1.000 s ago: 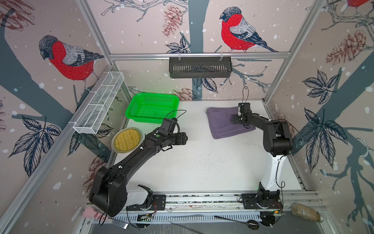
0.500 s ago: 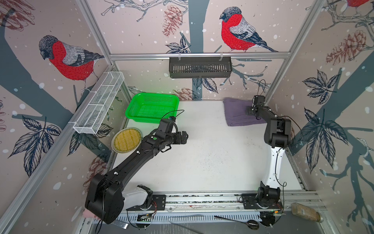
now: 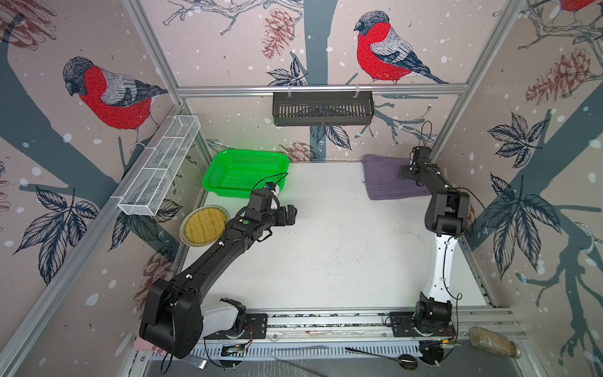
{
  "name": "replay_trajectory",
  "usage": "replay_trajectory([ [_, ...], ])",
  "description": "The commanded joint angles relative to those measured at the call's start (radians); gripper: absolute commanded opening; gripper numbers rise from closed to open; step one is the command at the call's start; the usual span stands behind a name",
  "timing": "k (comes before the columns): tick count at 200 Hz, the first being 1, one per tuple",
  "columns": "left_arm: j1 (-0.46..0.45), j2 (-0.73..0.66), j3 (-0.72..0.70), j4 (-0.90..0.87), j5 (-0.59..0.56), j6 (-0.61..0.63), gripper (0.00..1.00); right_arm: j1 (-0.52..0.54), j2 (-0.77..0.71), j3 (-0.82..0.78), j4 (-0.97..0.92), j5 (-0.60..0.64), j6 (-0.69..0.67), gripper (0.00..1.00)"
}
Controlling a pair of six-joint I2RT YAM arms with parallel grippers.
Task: Fold and stack the trousers
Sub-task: Move the trousers to the top-right of the table, then reset both arms
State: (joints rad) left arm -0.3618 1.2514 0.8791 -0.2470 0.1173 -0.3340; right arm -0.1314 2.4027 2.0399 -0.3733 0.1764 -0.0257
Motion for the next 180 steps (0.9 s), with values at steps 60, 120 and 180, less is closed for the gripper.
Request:
replay_trajectory([
  [60, 0.179, -0.087, -0.254, 0.372, -0.384, 0.088, 0.99, 0.06, -0.635, -0.752, 0.37, -0.188, 0.113, 1.0],
  [120, 0.248, 0.056, -0.435, 0.843, -0.402, 0.214, 0.98, 0.1, -0.98, -1.463, 0.954, -0.031, 0.201, 1.0],
  [180, 0.264, 0.168, -0.548, 1.211, -0.33, 0.346, 0.98, 0.144, -0.946, -1.767, 1.472, -0.04, 0.099, 1.0],
])
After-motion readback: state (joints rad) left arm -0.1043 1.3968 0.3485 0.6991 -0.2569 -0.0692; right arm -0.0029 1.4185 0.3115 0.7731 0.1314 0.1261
